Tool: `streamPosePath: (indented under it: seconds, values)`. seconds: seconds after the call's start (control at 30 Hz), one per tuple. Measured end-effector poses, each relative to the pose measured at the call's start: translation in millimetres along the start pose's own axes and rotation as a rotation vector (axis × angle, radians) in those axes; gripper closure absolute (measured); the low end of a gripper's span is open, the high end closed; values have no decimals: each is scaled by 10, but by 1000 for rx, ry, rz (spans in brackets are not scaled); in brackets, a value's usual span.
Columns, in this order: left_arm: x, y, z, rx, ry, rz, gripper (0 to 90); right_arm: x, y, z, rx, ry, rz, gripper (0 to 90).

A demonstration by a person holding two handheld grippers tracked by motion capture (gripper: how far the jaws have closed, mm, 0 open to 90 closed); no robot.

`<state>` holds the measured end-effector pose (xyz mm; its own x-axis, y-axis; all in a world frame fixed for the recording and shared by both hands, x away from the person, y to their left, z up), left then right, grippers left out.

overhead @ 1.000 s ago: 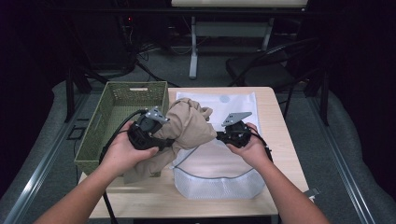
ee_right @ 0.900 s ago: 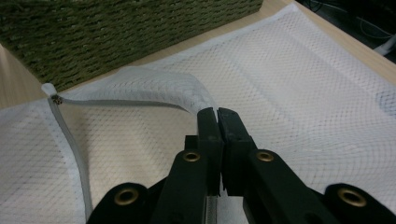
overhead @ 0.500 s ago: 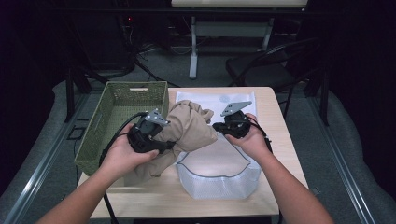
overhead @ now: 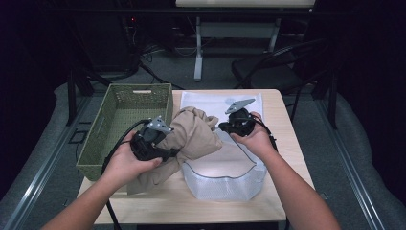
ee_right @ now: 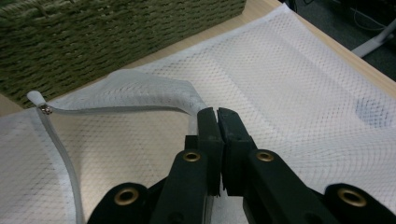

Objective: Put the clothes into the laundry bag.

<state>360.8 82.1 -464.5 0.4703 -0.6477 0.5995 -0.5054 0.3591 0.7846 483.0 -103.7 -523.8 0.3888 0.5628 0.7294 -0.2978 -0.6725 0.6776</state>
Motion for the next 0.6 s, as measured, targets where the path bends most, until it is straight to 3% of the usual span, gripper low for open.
streamPosePath:
  seconds: [0.33,0.6]
  values:
    - [-9,-66,66,-17,-7,-3,635,-79,-110,199,4,-51,-27,889]
    - [5,-111,162,-38,-20,-11,635,-81,-183,295,3,-50,-47,889]
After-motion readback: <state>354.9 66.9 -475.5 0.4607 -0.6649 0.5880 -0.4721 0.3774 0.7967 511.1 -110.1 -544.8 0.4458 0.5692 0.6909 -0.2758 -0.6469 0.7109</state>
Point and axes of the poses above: each handheld gripper's, and its own axes: y roughly backward along the jaws, x roughly out of its top, z roughly to its right, the point moved 10 cm from there along -y, roughly forward along the jaws, and after that the axes turned 12 degrees about x, right-handed, at the moved point
